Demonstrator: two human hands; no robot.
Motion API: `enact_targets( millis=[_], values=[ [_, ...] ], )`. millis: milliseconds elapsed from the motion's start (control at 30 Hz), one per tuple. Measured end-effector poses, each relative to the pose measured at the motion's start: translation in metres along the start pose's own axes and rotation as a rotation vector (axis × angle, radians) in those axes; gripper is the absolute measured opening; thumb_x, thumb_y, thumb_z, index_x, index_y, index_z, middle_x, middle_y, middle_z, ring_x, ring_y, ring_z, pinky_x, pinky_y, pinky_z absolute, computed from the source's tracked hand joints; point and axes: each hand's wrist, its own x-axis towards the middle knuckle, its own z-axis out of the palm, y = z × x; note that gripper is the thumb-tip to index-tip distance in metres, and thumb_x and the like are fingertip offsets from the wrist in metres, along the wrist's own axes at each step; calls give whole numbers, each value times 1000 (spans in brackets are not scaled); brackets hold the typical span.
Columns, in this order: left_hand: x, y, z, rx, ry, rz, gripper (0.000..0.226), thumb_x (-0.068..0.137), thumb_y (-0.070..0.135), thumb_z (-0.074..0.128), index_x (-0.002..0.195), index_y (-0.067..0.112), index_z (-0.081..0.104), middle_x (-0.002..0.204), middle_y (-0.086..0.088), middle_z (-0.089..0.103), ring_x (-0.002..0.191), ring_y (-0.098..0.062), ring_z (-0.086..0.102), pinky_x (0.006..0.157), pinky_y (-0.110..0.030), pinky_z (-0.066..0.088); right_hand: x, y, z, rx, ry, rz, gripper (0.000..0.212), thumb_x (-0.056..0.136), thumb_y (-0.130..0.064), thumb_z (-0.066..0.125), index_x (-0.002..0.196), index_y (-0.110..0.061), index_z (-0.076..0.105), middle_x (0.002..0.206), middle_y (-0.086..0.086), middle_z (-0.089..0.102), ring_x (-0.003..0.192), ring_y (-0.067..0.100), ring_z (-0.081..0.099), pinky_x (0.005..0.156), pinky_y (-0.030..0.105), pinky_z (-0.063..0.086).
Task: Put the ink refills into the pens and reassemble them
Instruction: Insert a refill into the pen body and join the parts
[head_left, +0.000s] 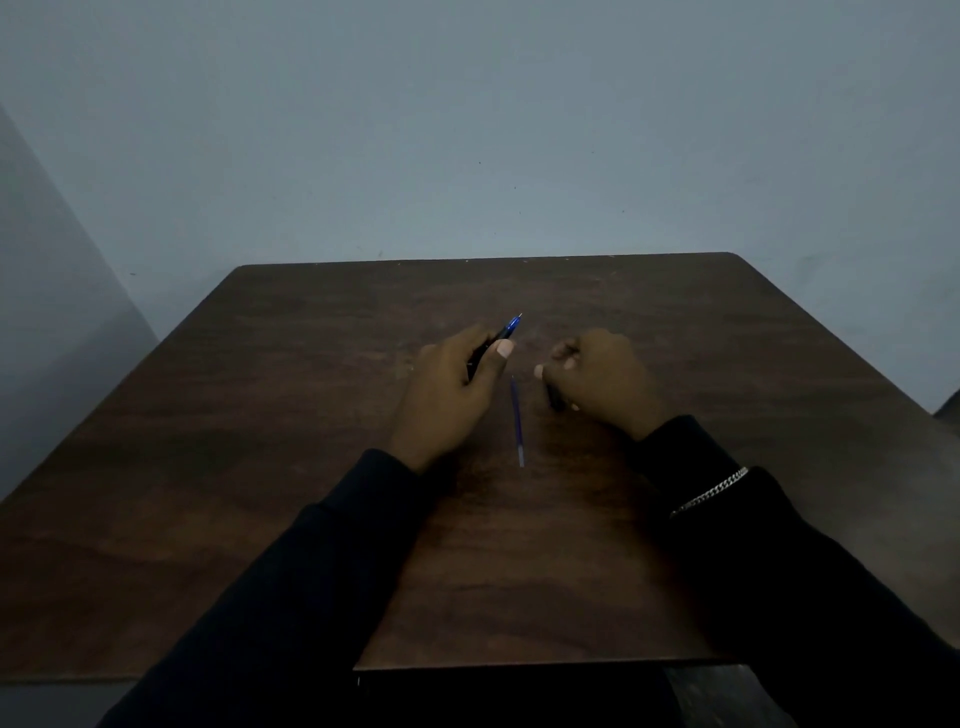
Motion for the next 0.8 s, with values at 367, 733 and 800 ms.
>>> enact_targets(
  millis=[367, 733, 800],
  values=[
    [-3, 10, -3, 144, -70, 163, 20, 107, 25, 61, 114, 14, 76, 75, 8, 66, 66, 0, 58, 58, -12, 38, -12, -15, -12, 520, -34, -218, 37, 93, -42, 73, 82, -7, 73, 63, 3, 69, 49, 15, 63, 47, 30, 54],
    [0, 9, -9, 173, -128, 120, 20, 106, 27, 62, 95, 12, 70, 72, -2, 66, 62, -13, 58, 61, -38, 47, -10, -9, -15, 553, -42, -223, 39, 97, -43, 68, 73, -12, 68, 57, 2, 67, 44, 13, 59, 43, 27, 49],
    [0, 9, -9, 173, -128, 139, 21, 106, 25, 62, 95, 10, 71, 72, -1, 66, 61, -13, 57, 60, -35, 46, -11, -11, -14, 481, -50, -224, 46, 97, -50, 64, 68, -14, 68, 53, 0, 65, 41, 11, 58, 41, 26, 47]
  ],
)
